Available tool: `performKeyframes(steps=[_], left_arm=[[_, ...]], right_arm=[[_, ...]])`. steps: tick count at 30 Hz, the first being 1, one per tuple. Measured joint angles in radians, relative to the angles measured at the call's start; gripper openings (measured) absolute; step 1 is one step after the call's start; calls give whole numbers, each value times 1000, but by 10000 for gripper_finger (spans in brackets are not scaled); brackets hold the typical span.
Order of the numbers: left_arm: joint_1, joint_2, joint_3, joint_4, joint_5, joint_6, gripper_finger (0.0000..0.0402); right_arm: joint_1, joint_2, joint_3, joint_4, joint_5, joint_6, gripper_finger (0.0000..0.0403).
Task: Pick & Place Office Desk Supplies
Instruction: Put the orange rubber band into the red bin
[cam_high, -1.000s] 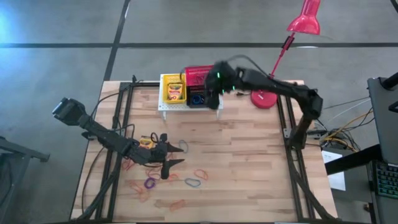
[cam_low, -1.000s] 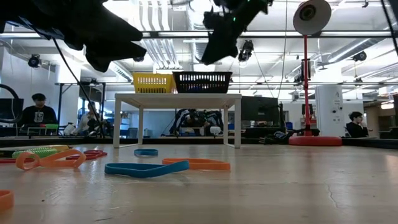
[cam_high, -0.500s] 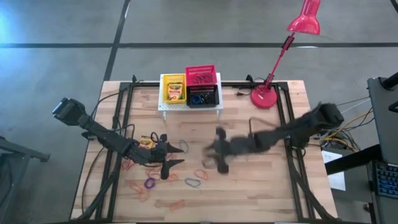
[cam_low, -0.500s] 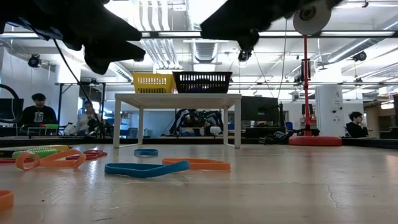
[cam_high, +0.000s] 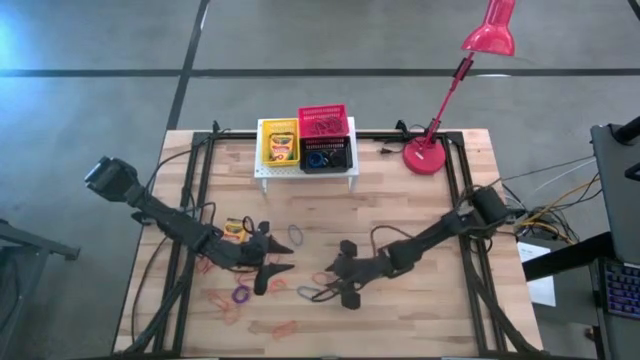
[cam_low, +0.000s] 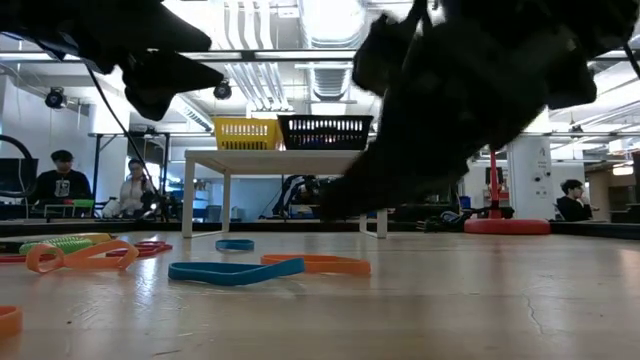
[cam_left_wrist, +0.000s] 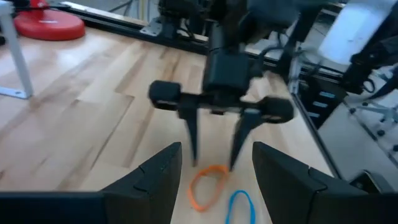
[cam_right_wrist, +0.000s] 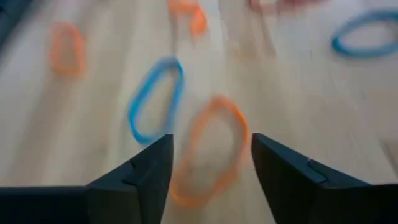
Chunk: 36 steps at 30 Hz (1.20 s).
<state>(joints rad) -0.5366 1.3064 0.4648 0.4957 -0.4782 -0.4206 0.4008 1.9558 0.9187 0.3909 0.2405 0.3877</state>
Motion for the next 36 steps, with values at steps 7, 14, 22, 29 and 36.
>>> performKeyframes(steps=[7,14,22,29,36], left_arm=[[-26,0,-3,-2,0,-4,202],[-26,0,-14,-1,-1,-26,202],[-25,0,-14,0,-4,-7,202],[-19,0,-14,0,-96,63,202],[28,0,-14,0,-106,108,202]], right_arm=[[29,75,138,-245,32,-2,226],[64,75,170,-346,99,-18,183],[66,65,147,-406,96,-22,37],[22,-10,134,-432,158,-146,13],[-136,-195,137,-412,187,-366,13]])
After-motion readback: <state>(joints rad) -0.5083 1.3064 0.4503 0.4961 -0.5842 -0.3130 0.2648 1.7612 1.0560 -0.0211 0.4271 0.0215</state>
